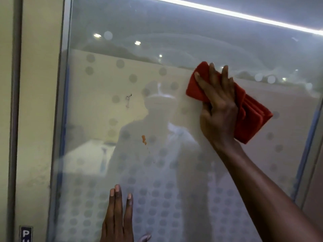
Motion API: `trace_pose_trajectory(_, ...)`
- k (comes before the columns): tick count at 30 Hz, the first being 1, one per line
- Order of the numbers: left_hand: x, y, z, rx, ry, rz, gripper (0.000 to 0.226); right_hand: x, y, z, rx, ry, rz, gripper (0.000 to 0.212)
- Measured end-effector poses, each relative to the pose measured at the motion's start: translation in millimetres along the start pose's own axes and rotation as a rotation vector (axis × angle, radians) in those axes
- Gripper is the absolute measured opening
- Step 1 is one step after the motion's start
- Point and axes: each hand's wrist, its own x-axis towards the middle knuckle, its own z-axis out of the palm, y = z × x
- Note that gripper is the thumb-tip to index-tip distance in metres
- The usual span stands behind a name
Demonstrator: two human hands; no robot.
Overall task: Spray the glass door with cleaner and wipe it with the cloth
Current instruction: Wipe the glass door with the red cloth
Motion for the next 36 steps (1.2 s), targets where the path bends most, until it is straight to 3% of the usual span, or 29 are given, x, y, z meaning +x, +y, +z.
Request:
trace_pose_trajectory(2,1.2,0.8,-1.8,-0.017,-0.035,-0.011,0.13,-0.4,-14.7,12.4,-0.005,-0.05,-0.088,0.078)
trace_pose_trajectory(5,1.1,0.3,-6.5,-0.028,-0.124,-0.004,0.123,-46.2,-27.7,28.8,-0.002,-0.253,-0.384,0.069)
trace_pose_trajectory(7,0.6,-4.4,-9.5,-0.025,-0.165,0.003,0.12,-83.6,-26.6,27.2,-0.029,-0.354,-0.473,0.074)
trace_pose_trajectory(10,-0.4,-12.6,-11.9,-0.028,-0.196,0.038,0.124,-119.6,-27.4,14.9,-0.032,-0.302,-0.344,0.074)
trace_pose_trajectory(16,-0.6,-17.5,-11.0,-0.039,-0.185,0.078,0.122,-127.4,-43.3,-12.5,-0.038,0.091,0.151,0.076)
trace_pose_trajectory(19,1.8,-19.0,-10.5,-0.043,-0.203,0.071,0.121,-115.9,-46.6,-28.1,-0.089,0.186,0.354,0.079)
trace_pose_trajectory(24,5.0,-24.6,-14.6,-0.06,-0.205,0.106,0.13,-98.5,-38.7,-33.1,-0.385,0.215,0.437,0.073)
trace_pose_trajectory(26,6.5,-25.2,-18.3,-0.071,-0.242,0.124,0.14,-100.0,-37.5,-26.1,-0.389,0.206,0.394,0.067)
trace_pose_trajectory(31,4.9,-31.8,-25.7,-0.045,-0.313,0.178,0.138,-124.4,-66.8,2.1,-0.448,0.017,0.108,0.065)
trace_pose_trajectory(36,2.7,-40.0,-27.9,-0.01,-0.352,0.227,0.147,-157.7,-73.8,-2.5,-0.532,-0.211,-0.131,0.078)
